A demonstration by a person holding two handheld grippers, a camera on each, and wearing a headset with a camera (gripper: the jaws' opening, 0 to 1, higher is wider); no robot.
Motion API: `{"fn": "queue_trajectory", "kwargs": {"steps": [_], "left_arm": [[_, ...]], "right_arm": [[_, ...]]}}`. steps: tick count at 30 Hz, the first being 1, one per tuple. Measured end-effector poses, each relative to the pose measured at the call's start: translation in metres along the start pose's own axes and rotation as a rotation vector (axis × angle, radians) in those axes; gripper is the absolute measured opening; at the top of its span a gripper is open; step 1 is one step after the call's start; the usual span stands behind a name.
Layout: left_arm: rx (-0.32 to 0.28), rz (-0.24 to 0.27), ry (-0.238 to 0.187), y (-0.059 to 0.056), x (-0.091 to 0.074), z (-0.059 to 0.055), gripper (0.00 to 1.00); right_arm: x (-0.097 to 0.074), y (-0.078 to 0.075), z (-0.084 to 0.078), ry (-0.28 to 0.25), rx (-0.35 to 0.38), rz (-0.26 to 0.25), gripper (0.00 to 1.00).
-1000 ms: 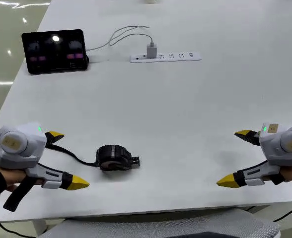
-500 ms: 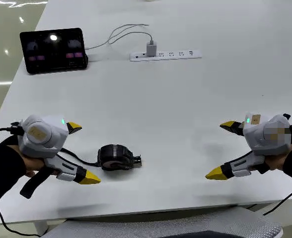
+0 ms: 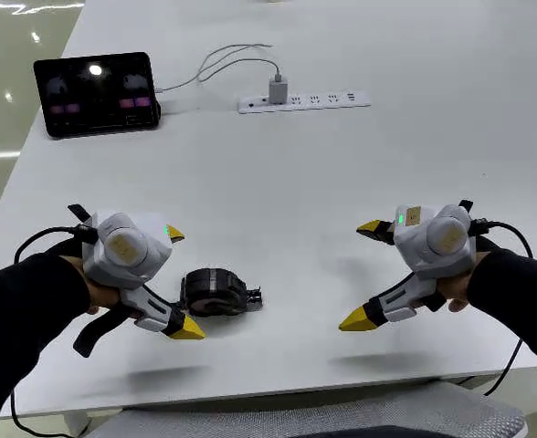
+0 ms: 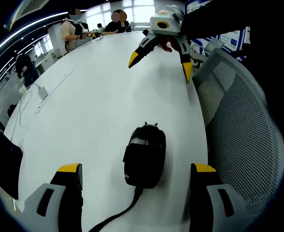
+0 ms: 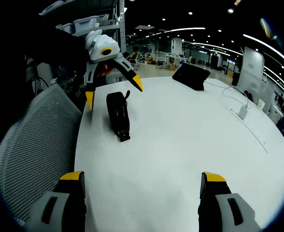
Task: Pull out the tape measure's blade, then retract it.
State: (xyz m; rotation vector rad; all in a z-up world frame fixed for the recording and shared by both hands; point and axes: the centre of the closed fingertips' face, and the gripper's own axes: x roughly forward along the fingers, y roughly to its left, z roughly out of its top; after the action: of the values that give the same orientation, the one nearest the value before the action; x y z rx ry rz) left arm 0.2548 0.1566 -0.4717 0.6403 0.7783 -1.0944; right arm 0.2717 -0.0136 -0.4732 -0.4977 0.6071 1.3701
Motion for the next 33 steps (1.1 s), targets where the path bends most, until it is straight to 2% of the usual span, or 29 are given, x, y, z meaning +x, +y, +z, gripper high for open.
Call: {"fn": "queue_trajectory", "kwargs": {"steps": [2,6,13,17,19,20,24,25,27,33], "left_arm": [[0.008,-0.007,0.007,0.001,0.005,0.001,0.87],[0.035,-0.017,0.026,-0.001,0.012,0.008,0.78],[0.064,-0.024,0.061,-0.006,0.024,0.008,0.63],[0.066,-0.014,0.076,-0.006,0.028,0.01,0.49],[0.039,-0.02,0.094,-0.008,0.029,0.01,0.37],[0.043,-0.027,0.099,-0.008,0.029,0.01,0.36],[0.086,-0.013,0.117,-0.011,0.032,0.008,0.33],[0.112,-0.022,0.116,-0.011,0.032,0.008,0.33],[0.082,-0.032,0.108,-0.009,0.032,0.009,0.33],[0.095,-0.032,0.097,-0.011,0.031,0.009,0.32]], "right_arm": [[0.007,-0.001,0.002,0.007,-0.005,0.003,0.99],[0.021,0.001,0.008,0.004,-0.003,0.02,0.99],[0.04,0.009,0.02,-0.001,-0.021,0.04,0.89],[0.049,0.018,0.027,0.002,-0.049,0.065,0.81],[0.053,0.021,0.029,0.004,-0.069,0.078,0.76],[0.055,0.023,0.03,0.007,-0.072,0.082,0.74],[0.064,0.029,0.035,0.018,-0.101,0.112,0.69],[0.066,0.03,0.035,0.021,-0.105,0.115,0.67],[0.071,0.031,0.037,0.023,-0.11,0.12,0.65],[0.083,0.039,0.036,0.047,-0.144,0.148,0.52]]}}
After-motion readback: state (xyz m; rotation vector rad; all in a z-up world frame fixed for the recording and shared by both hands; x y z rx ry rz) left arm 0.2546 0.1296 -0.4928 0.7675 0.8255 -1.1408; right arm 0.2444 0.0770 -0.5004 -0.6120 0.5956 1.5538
